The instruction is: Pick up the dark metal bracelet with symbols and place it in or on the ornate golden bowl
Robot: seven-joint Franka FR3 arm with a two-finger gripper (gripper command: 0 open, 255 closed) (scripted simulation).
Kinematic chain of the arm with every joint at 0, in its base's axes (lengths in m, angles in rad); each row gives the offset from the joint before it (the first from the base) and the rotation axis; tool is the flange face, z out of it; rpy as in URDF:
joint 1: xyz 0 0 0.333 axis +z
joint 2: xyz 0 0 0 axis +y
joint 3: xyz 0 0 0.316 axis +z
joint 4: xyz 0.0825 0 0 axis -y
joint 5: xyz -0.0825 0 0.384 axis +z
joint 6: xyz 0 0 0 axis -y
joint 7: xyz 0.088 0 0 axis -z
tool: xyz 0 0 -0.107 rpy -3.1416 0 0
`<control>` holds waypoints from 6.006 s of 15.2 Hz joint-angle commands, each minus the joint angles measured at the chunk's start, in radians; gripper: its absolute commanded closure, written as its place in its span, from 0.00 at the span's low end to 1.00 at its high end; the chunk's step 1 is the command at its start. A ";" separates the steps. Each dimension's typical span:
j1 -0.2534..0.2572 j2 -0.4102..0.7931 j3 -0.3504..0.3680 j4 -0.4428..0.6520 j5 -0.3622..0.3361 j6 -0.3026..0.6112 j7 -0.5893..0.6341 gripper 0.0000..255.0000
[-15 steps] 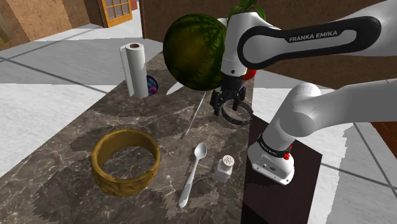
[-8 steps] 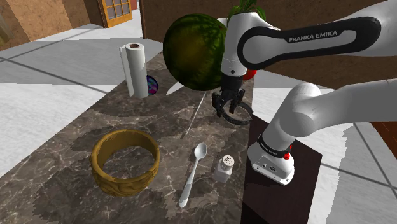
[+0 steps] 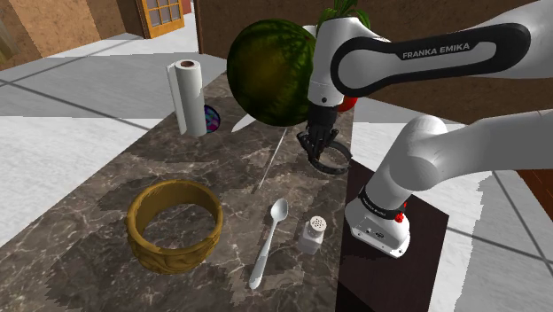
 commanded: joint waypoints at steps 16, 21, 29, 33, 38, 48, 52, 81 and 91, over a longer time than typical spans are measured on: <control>-0.017 -0.052 -0.042 0.170 -0.048 -0.227 0.036 1.00; -0.020 -0.052 -0.053 0.236 -0.059 -0.292 0.047 1.00; -0.024 -0.039 -0.069 0.349 -0.073 -0.390 0.064 1.00; -0.025 -0.027 -0.076 0.408 -0.079 -0.437 0.073 1.00; -0.002 0.056 0.018 0.466 -0.002 -0.389 0.157 1.00; 0.015 0.322 0.244 0.679 0.104 -0.262 0.363 1.00; 0.008 0.452 0.336 0.793 0.100 -0.215 0.455 1.00; 0.196 1.247 0.590 1.360 -0.356 -0.022 0.970 1.00; 0.193 1.254 0.587 1.315 -0.360 0.027 0.964 1.00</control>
